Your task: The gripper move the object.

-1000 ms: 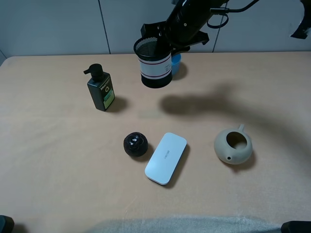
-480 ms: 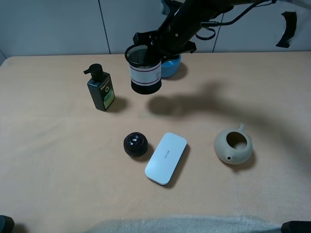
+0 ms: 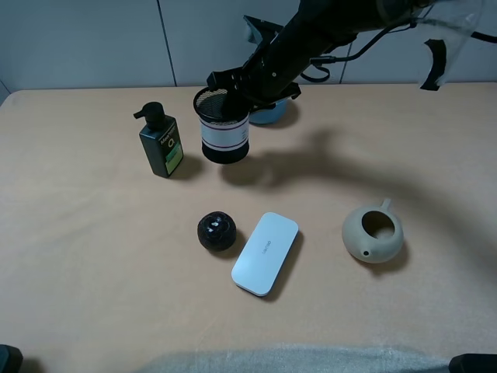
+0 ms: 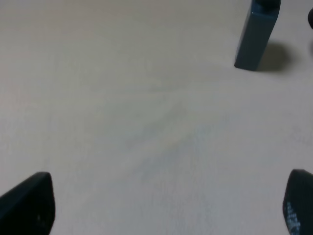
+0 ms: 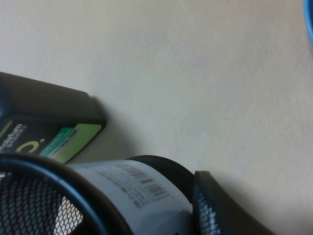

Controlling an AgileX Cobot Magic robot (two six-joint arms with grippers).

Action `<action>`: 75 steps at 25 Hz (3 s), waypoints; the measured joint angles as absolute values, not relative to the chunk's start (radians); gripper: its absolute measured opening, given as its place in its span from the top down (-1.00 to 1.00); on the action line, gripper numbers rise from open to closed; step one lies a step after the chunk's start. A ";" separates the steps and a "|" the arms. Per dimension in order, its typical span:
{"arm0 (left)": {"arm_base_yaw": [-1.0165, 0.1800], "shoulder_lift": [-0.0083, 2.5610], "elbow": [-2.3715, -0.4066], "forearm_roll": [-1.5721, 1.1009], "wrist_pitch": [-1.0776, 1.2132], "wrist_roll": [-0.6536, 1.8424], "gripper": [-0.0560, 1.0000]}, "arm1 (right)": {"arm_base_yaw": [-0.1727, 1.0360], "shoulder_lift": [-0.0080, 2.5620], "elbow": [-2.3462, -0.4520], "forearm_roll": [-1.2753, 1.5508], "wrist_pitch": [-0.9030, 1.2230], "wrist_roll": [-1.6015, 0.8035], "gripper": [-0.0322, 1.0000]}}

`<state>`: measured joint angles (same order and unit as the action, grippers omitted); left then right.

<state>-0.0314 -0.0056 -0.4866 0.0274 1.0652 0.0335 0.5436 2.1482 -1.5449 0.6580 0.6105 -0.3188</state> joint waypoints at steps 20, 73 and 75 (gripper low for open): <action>-0.031 -0.006 -0.487 0.027 1.065 0.034 -0.88 | 0.598 2.222 -1.544 0.704 0.555 -0.415 0.51; -0.031 -0.006 -0.487 0.027 1.065 0.034 -0.88 | 0.631 2.223 -1.544 0.645 0.515 -0.430 -0.33; -0.031 -0.006 -0.487 0.027 1.065 0.034 -0.88 | 0.628 2.220 -1.544 0.637 0.526 -0.423 -0.33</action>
